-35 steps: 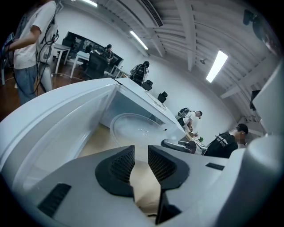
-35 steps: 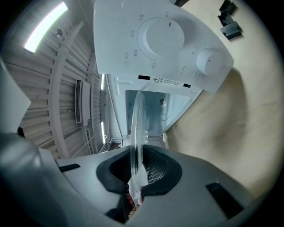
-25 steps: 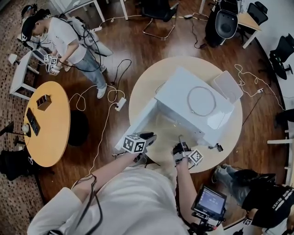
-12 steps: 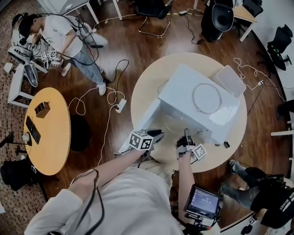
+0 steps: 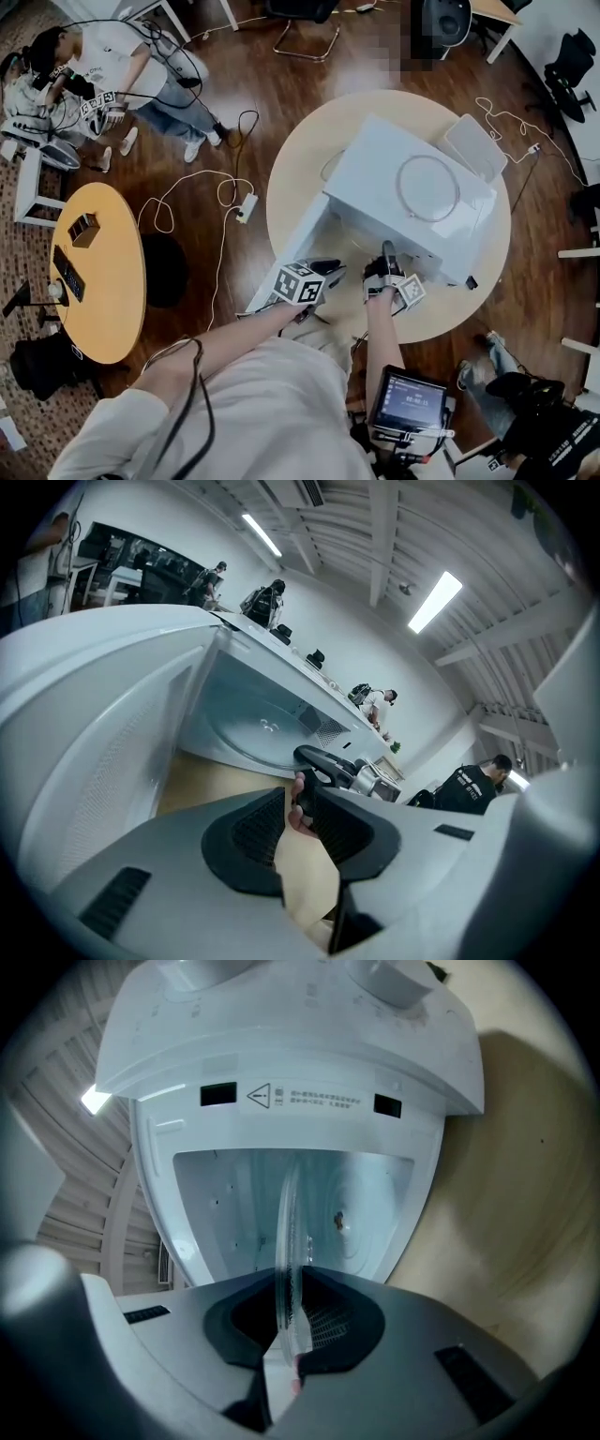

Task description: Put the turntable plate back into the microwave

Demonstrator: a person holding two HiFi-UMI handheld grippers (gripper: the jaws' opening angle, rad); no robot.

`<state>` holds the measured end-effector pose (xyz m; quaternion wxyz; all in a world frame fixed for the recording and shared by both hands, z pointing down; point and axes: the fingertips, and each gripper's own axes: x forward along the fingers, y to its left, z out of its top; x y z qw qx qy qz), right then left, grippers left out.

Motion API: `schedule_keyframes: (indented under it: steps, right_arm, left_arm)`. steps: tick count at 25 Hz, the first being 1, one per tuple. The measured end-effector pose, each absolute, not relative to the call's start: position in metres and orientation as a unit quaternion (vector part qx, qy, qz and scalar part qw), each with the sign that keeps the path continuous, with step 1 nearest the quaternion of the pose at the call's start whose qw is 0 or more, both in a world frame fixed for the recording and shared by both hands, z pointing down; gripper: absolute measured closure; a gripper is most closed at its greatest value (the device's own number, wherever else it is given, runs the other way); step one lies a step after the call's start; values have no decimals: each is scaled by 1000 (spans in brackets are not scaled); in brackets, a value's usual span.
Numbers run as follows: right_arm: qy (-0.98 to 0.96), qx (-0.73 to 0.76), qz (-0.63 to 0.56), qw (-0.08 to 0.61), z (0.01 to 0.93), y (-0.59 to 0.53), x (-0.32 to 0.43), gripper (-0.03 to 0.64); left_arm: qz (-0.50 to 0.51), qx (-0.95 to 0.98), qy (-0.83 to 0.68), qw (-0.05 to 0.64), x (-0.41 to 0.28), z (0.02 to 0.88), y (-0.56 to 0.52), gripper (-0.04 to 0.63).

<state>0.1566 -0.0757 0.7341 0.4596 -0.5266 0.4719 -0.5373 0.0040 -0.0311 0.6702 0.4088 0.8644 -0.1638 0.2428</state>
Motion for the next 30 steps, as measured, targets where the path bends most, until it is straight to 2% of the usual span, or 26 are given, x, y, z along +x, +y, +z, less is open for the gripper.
schedule_keyframes:
  steps: [11,17,30]
  right_arm:
    - [404,-547,-544,492,765,-103,175,584]
    - [402,-542,-538,506,837,-114,193,584]
    - [388,-558,-555,479,790,-138,186,589]
  left_arm:
    - [265,864,-131,408,9,674,-28,515]
    - [267,860,-132,415,15,683,-28,515]
    - [224,832,-245,445,57,720,-84,515]
